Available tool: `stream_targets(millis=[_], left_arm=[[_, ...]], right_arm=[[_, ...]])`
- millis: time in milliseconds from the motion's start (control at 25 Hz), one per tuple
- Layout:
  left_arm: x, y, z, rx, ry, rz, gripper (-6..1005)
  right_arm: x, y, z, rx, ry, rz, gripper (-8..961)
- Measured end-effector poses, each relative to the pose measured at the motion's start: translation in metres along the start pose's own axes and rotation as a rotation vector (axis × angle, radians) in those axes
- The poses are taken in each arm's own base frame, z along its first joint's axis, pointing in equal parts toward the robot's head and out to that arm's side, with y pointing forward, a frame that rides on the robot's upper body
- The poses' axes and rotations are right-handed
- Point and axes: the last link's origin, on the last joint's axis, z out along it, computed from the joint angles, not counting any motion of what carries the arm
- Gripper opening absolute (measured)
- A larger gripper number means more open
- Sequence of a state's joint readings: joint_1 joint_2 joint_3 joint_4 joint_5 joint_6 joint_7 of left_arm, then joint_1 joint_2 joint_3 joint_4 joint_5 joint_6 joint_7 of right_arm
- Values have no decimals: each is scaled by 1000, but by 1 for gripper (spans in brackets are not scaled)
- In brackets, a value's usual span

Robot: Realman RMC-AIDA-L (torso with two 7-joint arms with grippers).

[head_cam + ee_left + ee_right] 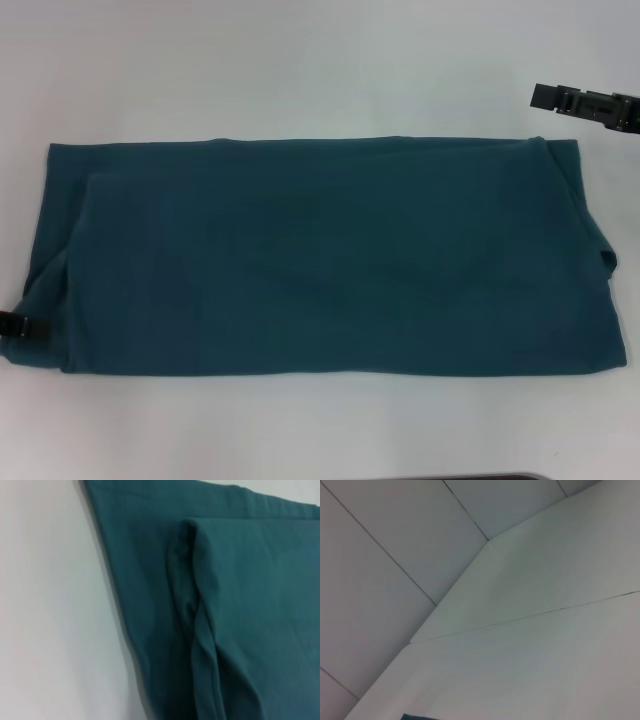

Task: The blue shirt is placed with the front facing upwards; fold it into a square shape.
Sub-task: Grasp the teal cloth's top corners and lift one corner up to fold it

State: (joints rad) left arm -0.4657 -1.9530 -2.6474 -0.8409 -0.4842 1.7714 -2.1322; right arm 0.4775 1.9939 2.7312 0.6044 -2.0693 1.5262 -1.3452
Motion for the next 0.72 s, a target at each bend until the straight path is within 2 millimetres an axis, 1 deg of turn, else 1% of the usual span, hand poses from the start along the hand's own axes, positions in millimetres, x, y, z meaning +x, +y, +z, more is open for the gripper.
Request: stream_targets(millis=[160,360,560,720], left_arm=[[1,-1,-1,4,2,-1,438],[1,-1,3,2,-7,-1,326],[1,0,4,-1,-7,0,104],[1,0,4,-1,-7,0,37]], right_arm=[[0,0,0,-1,0,-1,741],[0,0,0,-2,0,1,740],[0,0,0,-3,0,1,739],[0,1,1,-3,0,0,739]])
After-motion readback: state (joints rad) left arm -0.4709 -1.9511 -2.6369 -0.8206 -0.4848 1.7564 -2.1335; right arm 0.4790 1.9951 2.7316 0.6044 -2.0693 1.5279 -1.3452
